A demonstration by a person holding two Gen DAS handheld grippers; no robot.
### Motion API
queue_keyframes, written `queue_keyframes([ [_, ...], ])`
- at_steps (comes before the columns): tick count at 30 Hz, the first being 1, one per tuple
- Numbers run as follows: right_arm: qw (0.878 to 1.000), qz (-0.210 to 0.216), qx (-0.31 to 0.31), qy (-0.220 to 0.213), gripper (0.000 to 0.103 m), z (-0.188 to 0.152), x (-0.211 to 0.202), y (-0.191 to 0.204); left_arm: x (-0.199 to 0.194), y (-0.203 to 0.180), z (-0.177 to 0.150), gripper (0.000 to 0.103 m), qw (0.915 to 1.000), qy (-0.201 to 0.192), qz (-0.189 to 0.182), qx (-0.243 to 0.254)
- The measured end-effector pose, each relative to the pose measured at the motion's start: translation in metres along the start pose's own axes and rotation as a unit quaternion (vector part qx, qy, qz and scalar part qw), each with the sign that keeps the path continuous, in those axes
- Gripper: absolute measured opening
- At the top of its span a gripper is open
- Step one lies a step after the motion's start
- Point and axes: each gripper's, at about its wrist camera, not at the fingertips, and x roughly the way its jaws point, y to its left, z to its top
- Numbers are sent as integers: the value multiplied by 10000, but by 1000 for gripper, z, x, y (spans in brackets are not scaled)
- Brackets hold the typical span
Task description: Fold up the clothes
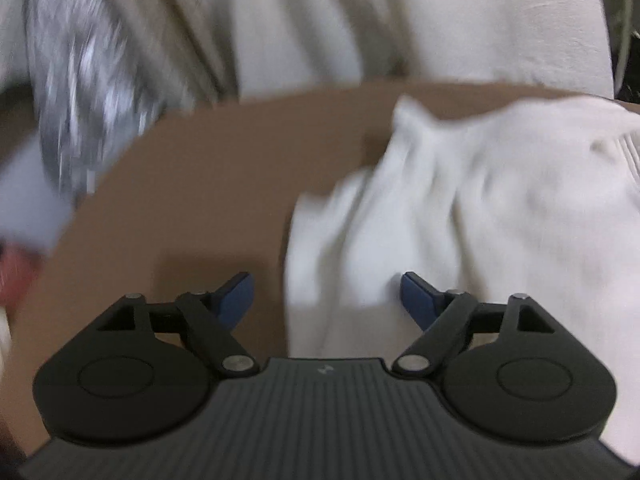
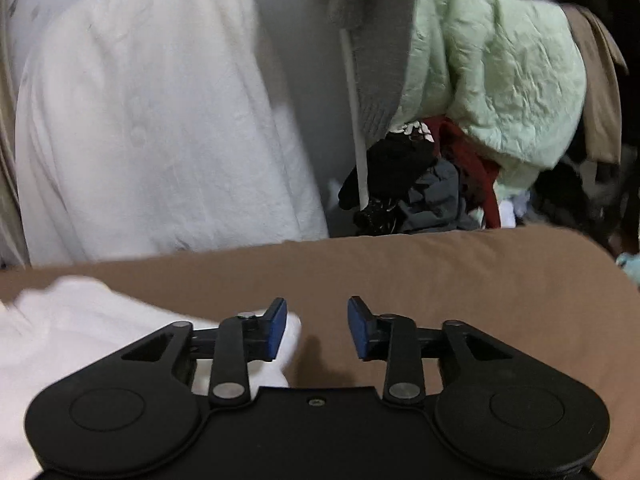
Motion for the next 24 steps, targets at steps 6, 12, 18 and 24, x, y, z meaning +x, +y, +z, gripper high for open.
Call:
queue_keyframes([
  [6, 9850, 1274, 320, 1121, 41, -8, -16, 0, -1, 66, -75, 102, 9806, 488, -802, -1722],
  [12, 9750, 1141, 870, 1698, 47, -52, -62, -28, -39, 63, -117, 100, 9737, 50, -1132, -1976],
  [18, 9696, 1490, 564, 1859, 57, -86, -84, -11, -73, 60, -172, 101, 9665, -443, -1565, -1986],
  [24, 9867, 416, -945, 1258, 14, -104, -105, 30, -61, 76, -187, 100, 9531, -261, -1497, -2619],
])
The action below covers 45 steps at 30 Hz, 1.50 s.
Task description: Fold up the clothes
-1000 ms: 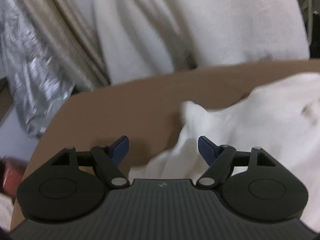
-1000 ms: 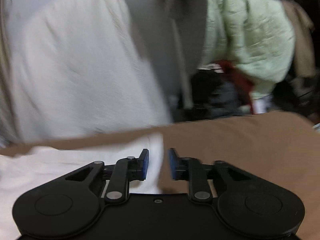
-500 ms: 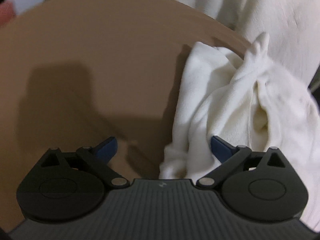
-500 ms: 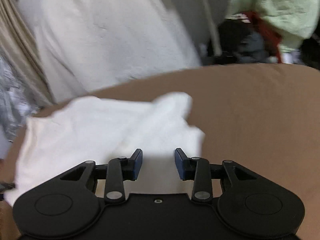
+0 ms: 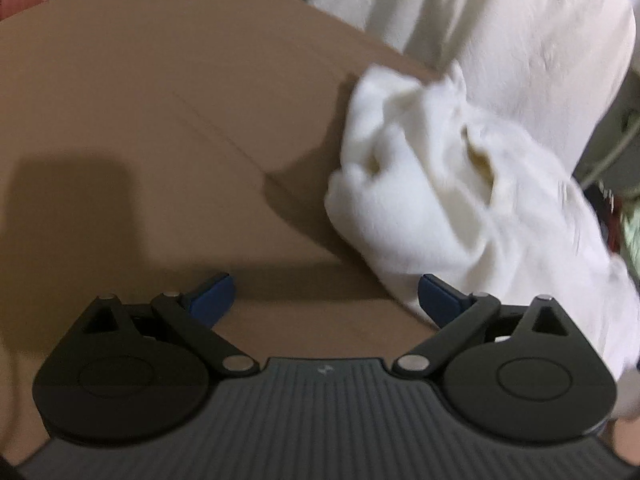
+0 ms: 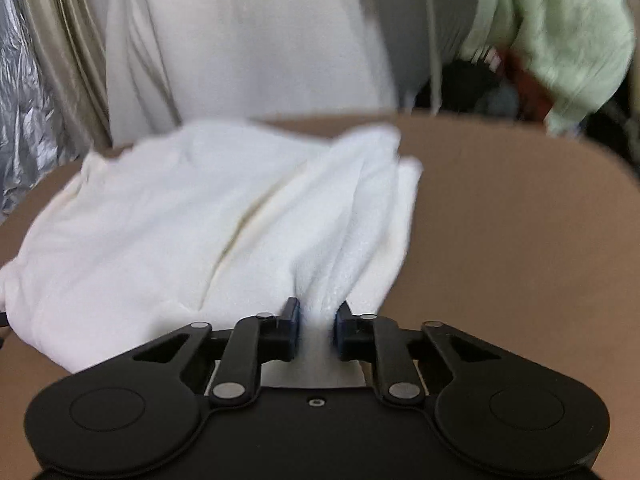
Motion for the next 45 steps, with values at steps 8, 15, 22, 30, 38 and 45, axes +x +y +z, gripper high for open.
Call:
queue_keyframes([
  [8, 9852, -733, 1440, 575, 13, -8, 1, -56, -12, 32, 6, 100, 9972, 13, -289, -692],
  [15, 9464, 929, 3091, 145, 72, -32, -57, -70, -15, 43, 14, 101, 9915, -296, -604, -1112],
  [22, 8950, 1842, 4017, 610, 76, -81, -49, -65, 15, 32, 19, 101, 9893, -202, -941, -1095],
  [30, 8502, 2185, 4790, -89, 81, -90, 22, -75, 52, -4, 24, 103, 9956, -408, -744, -385],
  [38, 9317, 1473, 3199, -892, 33, -49, 15, -60, 10, -62, 48, 29, 9932, -475, -359, 996],
  [45, 9521, 1811, 2174, -1159, 31, -19, -78, -46, -52, -48, 24, 29, 9969, -336, 19, 713],
])
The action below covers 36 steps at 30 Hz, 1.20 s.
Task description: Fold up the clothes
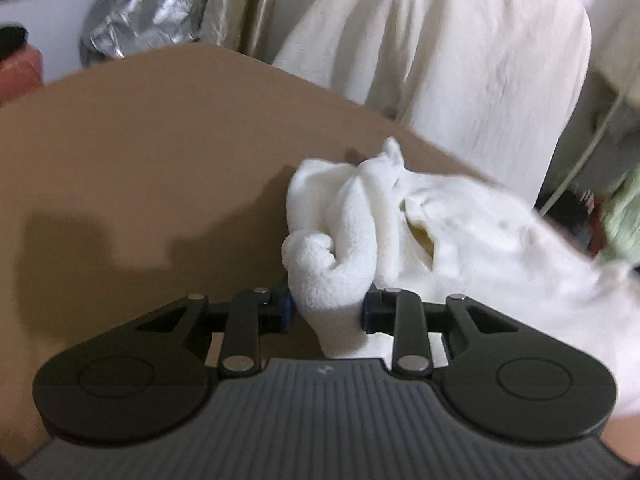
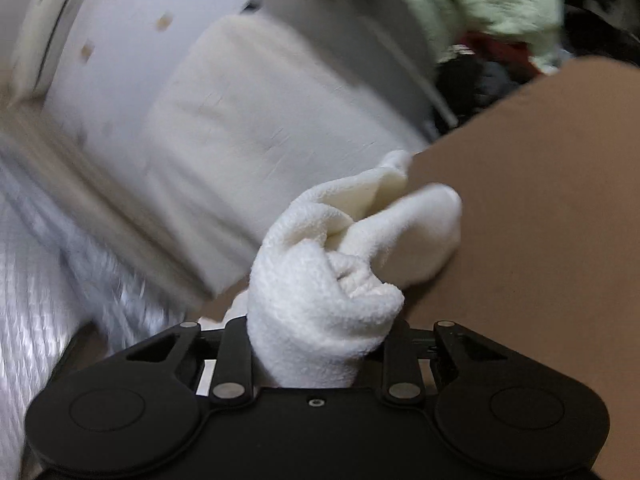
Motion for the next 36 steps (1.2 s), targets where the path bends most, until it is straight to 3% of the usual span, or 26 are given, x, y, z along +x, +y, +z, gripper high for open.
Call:
queue_keyframes([
  [1, 9996, -77, -200, 157, 31, 1, -3, 5, -6, 3, -10, 29, 9999, 105, -39, -100],
  [4, 9911, -961, -147, 904, 31, -7, 0, -4, -29, 5, -34, 29, 9986, 274, -124, -424],
  [6, 9821, -1174, 707, 1291, 31, -17, -7, -33, -47, 2, -44, 29, 9978, 273, -167, -578],
  [9, 9659, -963, 2135, 1101, 32, -25, -20, -71, -71, -11, -60, 29, 9983, 190, -159, -525],
  [12, 9747, -1236, 1676, 807, 31, -15, -31, -62, -95, -22, -68, 29, 9995, 35, -176, -250],
  [15, 9840, -1460, 737, 706, 32, 1, -37, -35, -117, -27, -83, 30, 9999, -104, 26, 9],
  [16, 9824, -1647, 336, 819, 42, 6, -34, -27, -120, -28, -89, 34, 9998, -40, 122, 126],
  [19, 9565, -2594, -744, 1110, 65, 16, -17, -17, -99, -17, -109, 39, 9930, 711, 863, 374],
  [21, 9433, -3058, -902, 929, 65, 20, -18, -18, -101, -8, -114, 38, 9845, 560, 1545, 612],
  [22, 9383, -3195, -1019, 841, 65, 22, -18, -16, -110, -7, -112, 40, 9803, 240, 1801, 780],
  [23, 9336, -3317, -1130, 745, 66, 25, -19, -14, -116, -5, -108, 42, 9788, 17, 1859, 863],
  [25, 9360, -3252, -1249, 503, 66, 29, -27, -6, -124, 0, -93, 45, 9880, -116, 1345, 753],
  [27, 9511, -2805, -1209, 448, 66, 34, -37, -4, -127, 4, -77, 45, 9941, -190, 827, 675],
  [29, 9662, -2175, -1216, 655, 66, 45, -24, 3, -113, 6, -58, 49, 9968, -12, 311, 741],
  [31, 9732, -1621, -1366, 890, 66, 55, -11, 13, -96, 7, -40, 52, 9961, 168, -127, 862],
  [33, 9687, -1256, -1850, 1077, 67, 58, 2, 29, -69, 4, -28, 52, 9918, 296, -139, 1236],
  [36, 9523, -1151, -2588, 1139, 79, 66, 29, 38, -36, -8, -23, 57, 9854, 432, -149, 1639],
])
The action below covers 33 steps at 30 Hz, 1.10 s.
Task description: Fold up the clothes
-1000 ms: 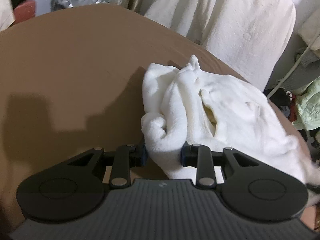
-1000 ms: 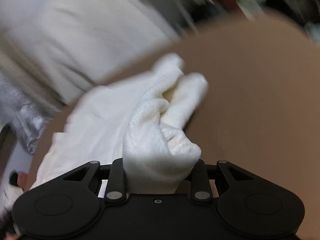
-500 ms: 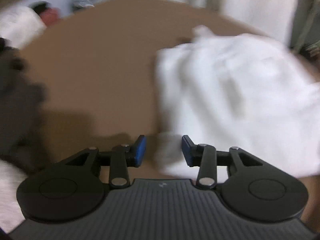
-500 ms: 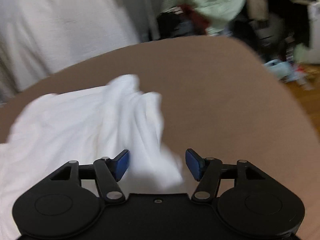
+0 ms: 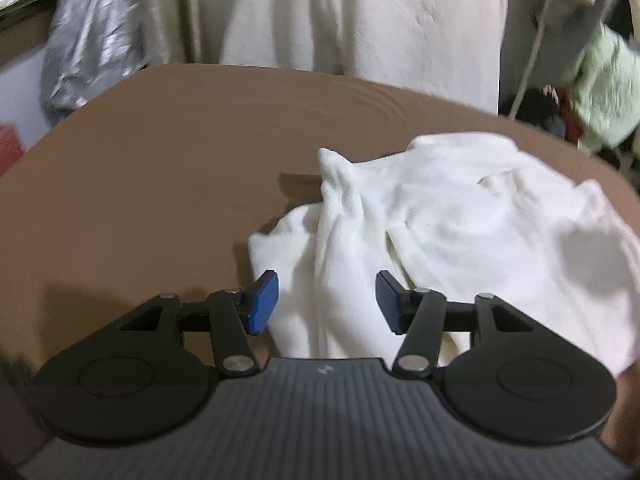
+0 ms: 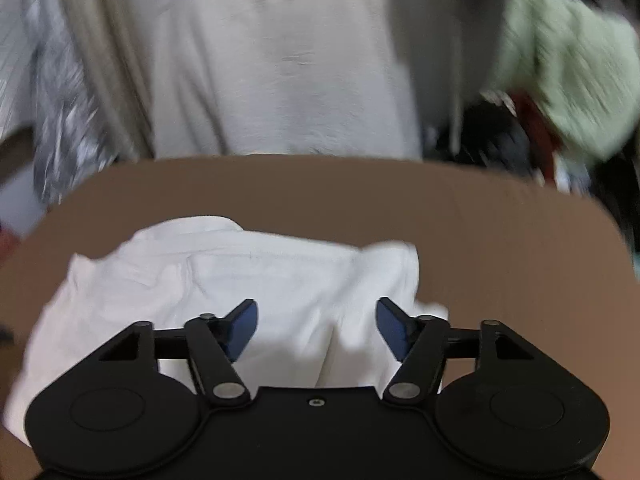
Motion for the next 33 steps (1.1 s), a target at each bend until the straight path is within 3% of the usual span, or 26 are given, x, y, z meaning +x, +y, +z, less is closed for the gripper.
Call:
queue_keyframes([
  [2, 9998, -160, -71, -12, 80, 7, 24, -5, 20, 0, 0, 63, 9997, 29, -202, -113],
  [3, 9994, -295, 137, 65, 80, 5, 32, -11, 29, -1, -1, 71, 9993, 41, -326, -203],
  [5, 9941, -328, 1022, 177, 80, -4, 45, -33, 43, 1, -11, 73, 9976, 75, -424, -539],
  [8, 9783, 43, 2059, 220, 80, -25, 64, -62, 64, 5, -15, 73, 9969, 308, -292, -670],
  [10, 9798, -103, 1965, 345, 80, -27, 80, -67, 67, 7, -14, 73, 9983, 161, -271, -482],
  [12, 9884, -430, 1419, 338, 80, -23, 87, -60, 69, 10, -15, 73, 9986, 37, -267, -453],
  [16, 9976, -432, 385, 390, 78, -19, 118, -42, 77, 8, -16, 71, 9993, 8, -261, -263],
  [17, 9982, -330, 312, 380, 76, -19, 124, -40, 76, 5, -16, 68, 9995, -30, -259, -186],
  [18, 9985, -246, 320, 371, 71, -18, 129, -39, 74, 3, -16, 53, 9996, -68, -258, -109],
  [19, 9987, -162, 328, 361, 60, -17, 134, -38, 73, 1, -16, 29, 9996, -106, -256, -31],
  [21, 9991, -172, 237, 292, 40, -15, 139, -35, 69, -4, -16, 18, 9995, -198, -237, 109],
  [22, 9993, -239, 155, 241, 21, -15, 139, -33, 63, -7, -14, 16, 9993, -278, -194, 149],
  [24, 9992, -403, 40, 33, 11, -12, 133, -31, 48, -10, -10, 15, 9985, -506, -172, 88],
  [29, 9942, -441, -92, -981, 9, -2, 92, -22, -4, -2, -13, 7, 9932, -1091, -83, -404],
  [30, 9922, -443, -167, -1150, 9, 0, 87, -19, -4, 0, -15, 8, 9935, -1068, 41, -402],
  [33, 9912, -645, -422, -1074, 9, -2, 98, -12, 22, 3, -21, 9, 9965, -687, 386, -275],
])
